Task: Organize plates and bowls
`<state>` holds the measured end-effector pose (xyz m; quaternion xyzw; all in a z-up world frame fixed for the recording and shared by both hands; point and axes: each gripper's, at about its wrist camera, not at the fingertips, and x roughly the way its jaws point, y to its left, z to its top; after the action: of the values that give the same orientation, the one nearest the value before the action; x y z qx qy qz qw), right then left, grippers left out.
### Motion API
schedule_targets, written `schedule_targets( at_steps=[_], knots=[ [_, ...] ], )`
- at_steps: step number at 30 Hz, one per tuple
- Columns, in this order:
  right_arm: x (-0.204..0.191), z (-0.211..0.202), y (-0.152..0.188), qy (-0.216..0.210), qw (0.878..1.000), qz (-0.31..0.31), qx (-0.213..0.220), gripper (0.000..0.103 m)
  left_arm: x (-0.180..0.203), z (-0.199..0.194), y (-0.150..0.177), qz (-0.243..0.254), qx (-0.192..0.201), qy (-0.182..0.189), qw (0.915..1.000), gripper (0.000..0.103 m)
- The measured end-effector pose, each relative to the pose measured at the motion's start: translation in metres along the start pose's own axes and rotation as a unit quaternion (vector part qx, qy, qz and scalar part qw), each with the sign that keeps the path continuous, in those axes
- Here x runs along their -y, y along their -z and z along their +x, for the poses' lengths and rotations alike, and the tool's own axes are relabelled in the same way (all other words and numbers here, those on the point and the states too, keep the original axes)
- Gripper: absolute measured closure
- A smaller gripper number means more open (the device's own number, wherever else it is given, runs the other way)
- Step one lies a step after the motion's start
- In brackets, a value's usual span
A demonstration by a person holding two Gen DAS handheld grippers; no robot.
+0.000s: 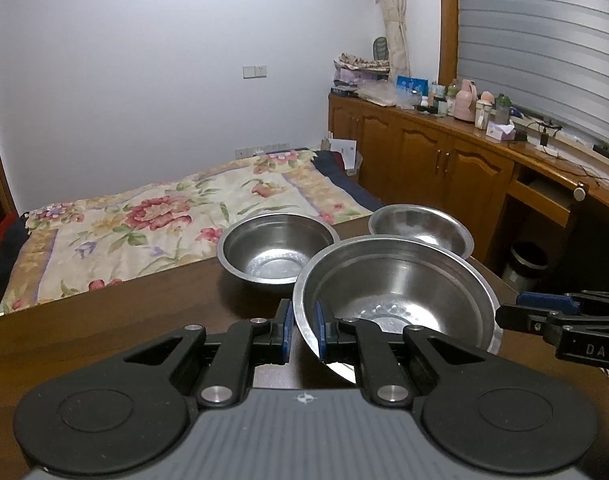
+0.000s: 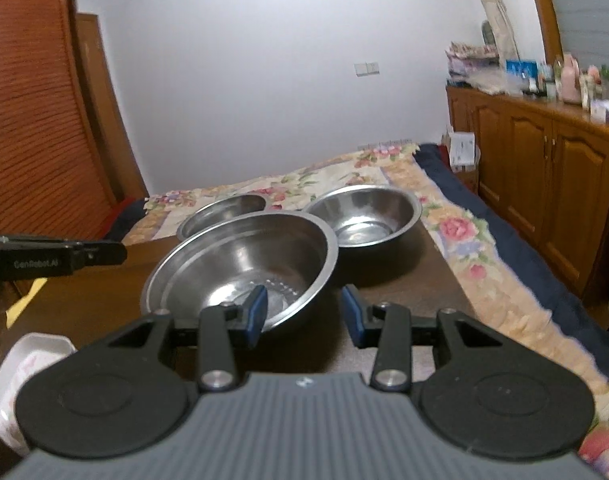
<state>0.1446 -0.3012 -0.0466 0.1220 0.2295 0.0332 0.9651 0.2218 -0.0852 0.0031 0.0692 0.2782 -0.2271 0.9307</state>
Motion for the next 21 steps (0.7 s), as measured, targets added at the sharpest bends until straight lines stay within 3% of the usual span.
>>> schedule_targets(
  at_steps=[12,16,21],
  knots=[
    [0.002,0.016,-0.005,-0.004,0.999,0.024,-0.022,0.062,-0.003,0.032,0.0,-0.028,-0.035,0.014,0.9989,0.09],
    [0.002,0.022,-0.01,0.001,0.999,0.027,-0.018,0.072,-0.001,0.033,-0.002,-0.031,-0.036,0.017,0.9987,0.09],
    [0.003,0.032,-0.01,0.007,0.999,0.026,-0.028,0.076,-0.003,0.039,-0.002,-0.032,-0.037,0.003,0.9988,0.09]
  ],
)
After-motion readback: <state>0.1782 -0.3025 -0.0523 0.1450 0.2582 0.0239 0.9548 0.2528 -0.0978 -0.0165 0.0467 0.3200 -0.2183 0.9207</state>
